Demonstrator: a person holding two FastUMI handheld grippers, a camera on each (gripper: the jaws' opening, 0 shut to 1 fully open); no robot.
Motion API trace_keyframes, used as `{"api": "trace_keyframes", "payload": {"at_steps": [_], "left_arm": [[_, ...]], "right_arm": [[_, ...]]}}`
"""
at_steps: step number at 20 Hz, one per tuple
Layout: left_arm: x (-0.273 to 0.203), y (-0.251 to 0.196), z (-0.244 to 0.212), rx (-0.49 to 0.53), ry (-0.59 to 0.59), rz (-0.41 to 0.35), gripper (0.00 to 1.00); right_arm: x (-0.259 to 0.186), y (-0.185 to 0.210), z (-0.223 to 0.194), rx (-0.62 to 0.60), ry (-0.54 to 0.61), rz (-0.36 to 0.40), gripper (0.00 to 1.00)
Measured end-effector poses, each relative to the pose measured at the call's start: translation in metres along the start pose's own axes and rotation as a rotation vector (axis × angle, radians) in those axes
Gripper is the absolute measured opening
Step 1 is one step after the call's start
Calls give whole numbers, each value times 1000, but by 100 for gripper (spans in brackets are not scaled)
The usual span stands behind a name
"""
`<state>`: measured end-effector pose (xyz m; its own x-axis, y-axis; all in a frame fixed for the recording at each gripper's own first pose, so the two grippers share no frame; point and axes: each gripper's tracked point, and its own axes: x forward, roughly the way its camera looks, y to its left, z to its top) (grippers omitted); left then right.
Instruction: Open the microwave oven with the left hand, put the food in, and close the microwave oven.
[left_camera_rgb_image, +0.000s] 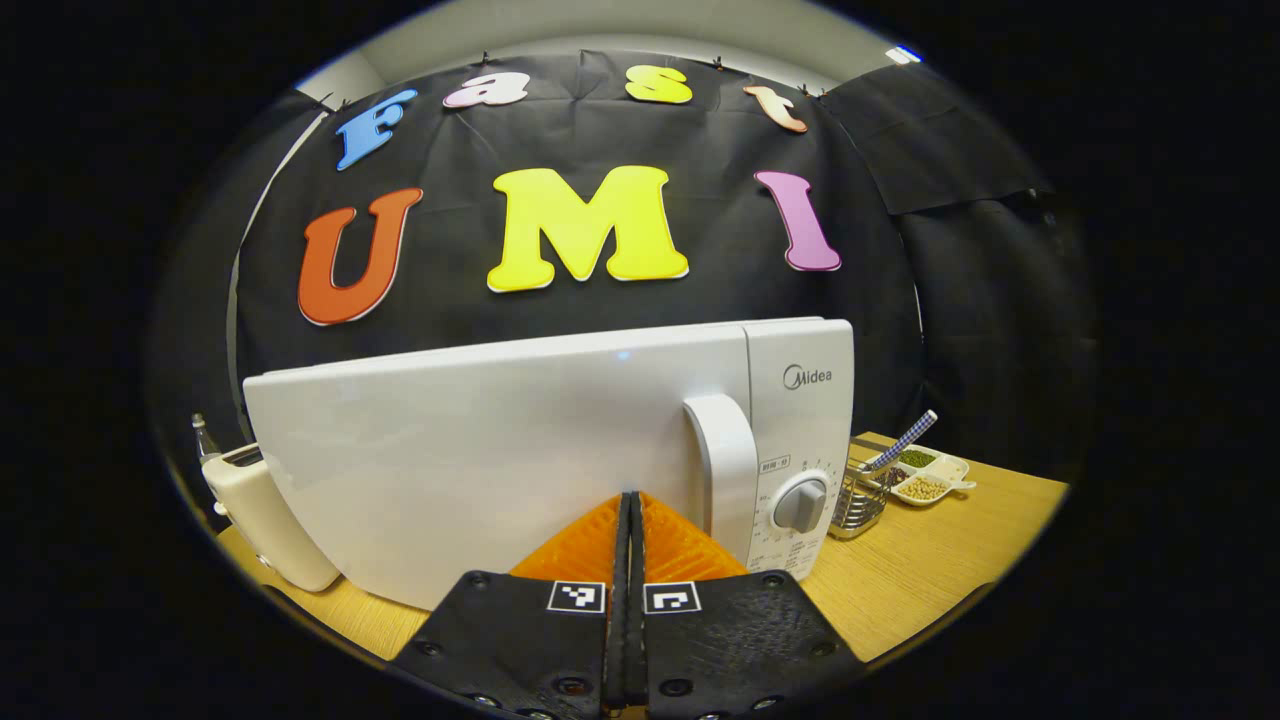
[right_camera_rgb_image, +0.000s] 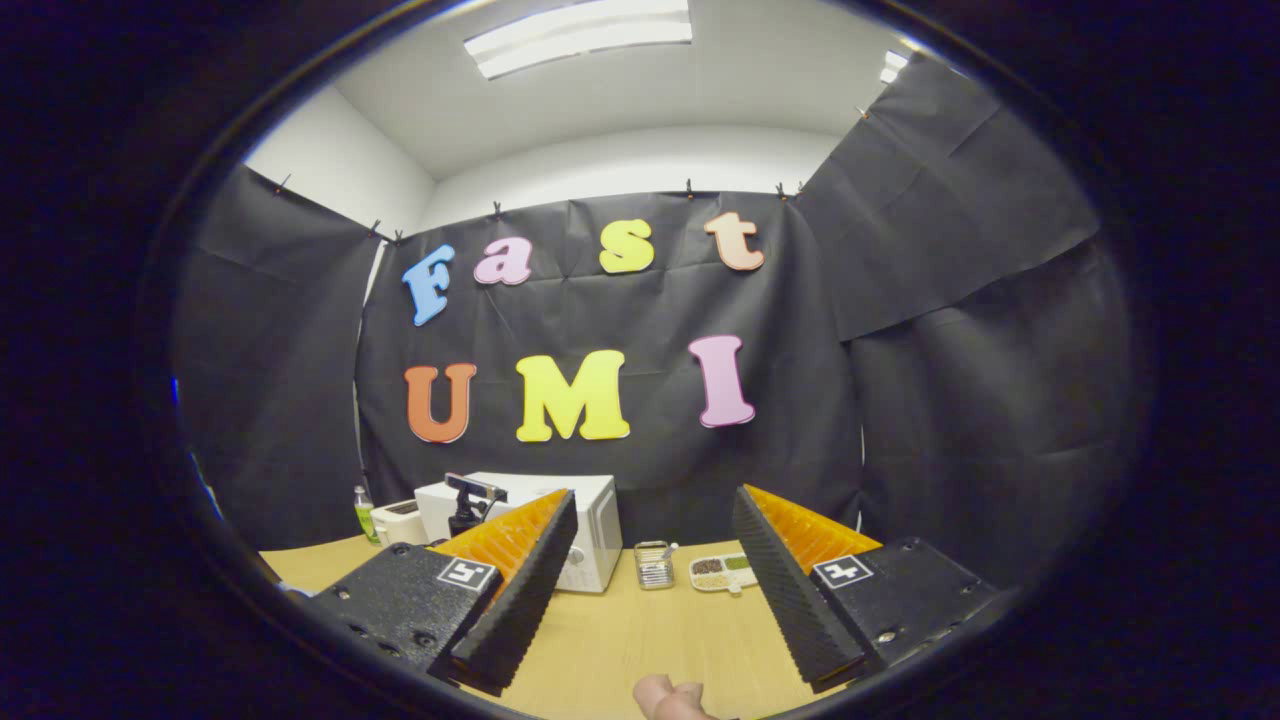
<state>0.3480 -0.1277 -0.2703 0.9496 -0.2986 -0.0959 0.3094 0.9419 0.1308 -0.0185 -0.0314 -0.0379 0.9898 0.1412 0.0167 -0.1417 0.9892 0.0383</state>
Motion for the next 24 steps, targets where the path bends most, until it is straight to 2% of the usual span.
{"api": "trace_keyframes", "payload": {"at_steps": [3,4,6,9,12,13,14,16,17,18,19,20,21,22,23,24], "left_arm": [[1,-1,-2,33,8,5,0],[1,-1,-2,37,9,2,0],[1,-3,-4,32,24,-9,0],[-7,0,-24,60,118,-6,0],[-33,-17,-26,12,180,-68,0],[-44,-12,-23,15,171,-56,12],[-59,-10,-16,14,155,-43,36],[-87,-10,-4,12,140,-31,58],[-98,-7,1,10,135,-18,69],[-116,-5,6,4,135,-6,91],[-128,-3,13,-7,134,7,98],[-143,-2,22,-23,126,23,96],[-162,1,31,-38,123,46,96],[-181,5,42,-52,112,70,89],[-198,12,52,-63,109,101,89],[-215,17,61,-67,106,132,95]], "right_arm": [[0,-2,-3,9,13,-4,100],[0,-2,-4,12,17,-4,90],[-3,-2,-4,14,20,-6,90],[-5,-5,-4,12,21,-21,90],[-8,-2,-6,9,30,-26,90],[-10,0,-6,11,33,-23,90],[-10,3,-7,13,37,-20,90],[-14,11,-9,22,45,-5,90],[-16,15,-8,24,45,3,100],[-18,18,-6,22,42,6,100],[-21,21,-4,17,37,7,100],[-24,23,-3,12,33,5,90],[-28,24,-1,7,26,1,90],[-31,25,1,6,20,-3,90],[-34,27,2,4,18,-6,90],[-37,30,1,1,17,-6,90]]}}
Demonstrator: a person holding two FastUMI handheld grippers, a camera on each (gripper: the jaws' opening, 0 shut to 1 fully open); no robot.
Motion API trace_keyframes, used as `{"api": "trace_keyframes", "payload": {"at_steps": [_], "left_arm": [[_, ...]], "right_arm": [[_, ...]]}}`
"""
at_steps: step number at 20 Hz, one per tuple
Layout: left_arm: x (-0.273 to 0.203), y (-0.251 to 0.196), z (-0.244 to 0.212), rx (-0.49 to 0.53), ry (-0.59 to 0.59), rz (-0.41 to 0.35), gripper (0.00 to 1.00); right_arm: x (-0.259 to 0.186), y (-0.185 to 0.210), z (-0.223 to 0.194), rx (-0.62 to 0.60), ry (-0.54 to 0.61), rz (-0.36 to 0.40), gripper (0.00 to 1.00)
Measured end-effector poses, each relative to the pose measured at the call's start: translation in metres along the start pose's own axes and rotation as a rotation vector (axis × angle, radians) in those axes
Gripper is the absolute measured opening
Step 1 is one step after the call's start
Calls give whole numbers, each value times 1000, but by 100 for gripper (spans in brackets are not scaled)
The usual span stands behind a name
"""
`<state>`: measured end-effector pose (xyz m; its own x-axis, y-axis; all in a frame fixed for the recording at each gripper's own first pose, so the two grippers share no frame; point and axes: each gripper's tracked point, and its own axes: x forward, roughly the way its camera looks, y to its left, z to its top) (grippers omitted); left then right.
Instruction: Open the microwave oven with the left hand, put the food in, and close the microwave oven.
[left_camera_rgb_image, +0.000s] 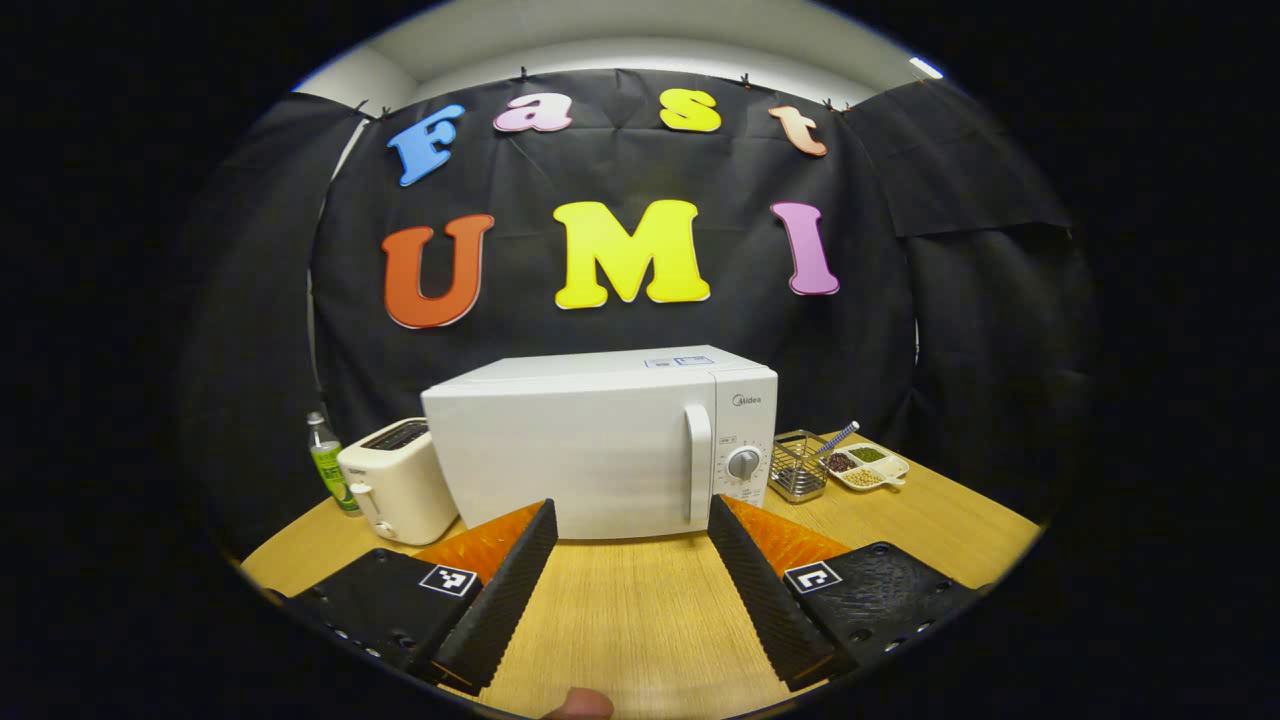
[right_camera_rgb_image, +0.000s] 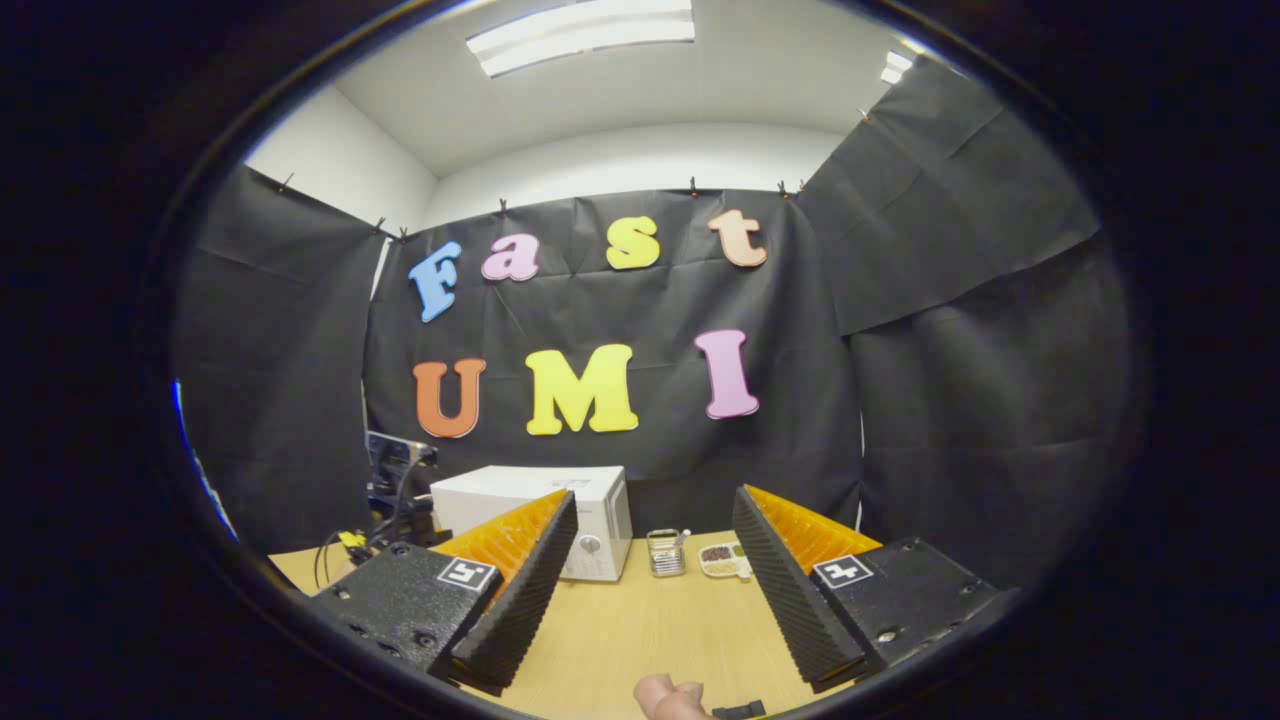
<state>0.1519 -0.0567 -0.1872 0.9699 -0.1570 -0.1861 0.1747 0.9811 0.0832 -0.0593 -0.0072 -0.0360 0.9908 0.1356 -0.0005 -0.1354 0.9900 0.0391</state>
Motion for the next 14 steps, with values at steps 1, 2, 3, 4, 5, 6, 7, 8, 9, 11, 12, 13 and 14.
{"api": "trace_keyframes", "payload": {"at_steps": [1,2,3,4,5,6,7,8,9,11,12,13,14], "left_arm": [[-18,8,7,-5,1,37,96],[-34,18,15,-9,-4,81,96],[-49,25,23,-17,-8,117,96],[-65,30,32,-29,-21,146,96],[-80,33,43,-43,-40,163,96],[-95,34,53,-54,-60,165,96],[-110,35,64,-57,-78,165,96],[-125,35,75,-55,-97,162,100],[-140,37,85,-53,-116,165,96],[-168,44,105,-50,-154,187,95],[-180,49,112,-42,-173,200,95],[-190,54,117,-40,-185,214,96],[-200,58,117,-46,-190,224,95]], "right_arm": [[-1,2,-1,-5,1,-1,90],[-4,4,-1,-10,3,-3,90],[-5,5,0,-13,6,-8,90],[-6,5,1,-15,6,-13,90],[-6,5,2,-21,6,-19,90],[-6,4,2,-29,9,-28,90],[-5,3,2,-35,10,-39,90],[-4,3,2,-40,14,-46,89],[-2,4,1,-45,19,-46,90],[3,2,0,-57,35,-57,100],[5,3,2,-61,38,-60,90],[7,6,4,-59,41,-57,100],[8,9,2,-60,51,-50,90]]}}
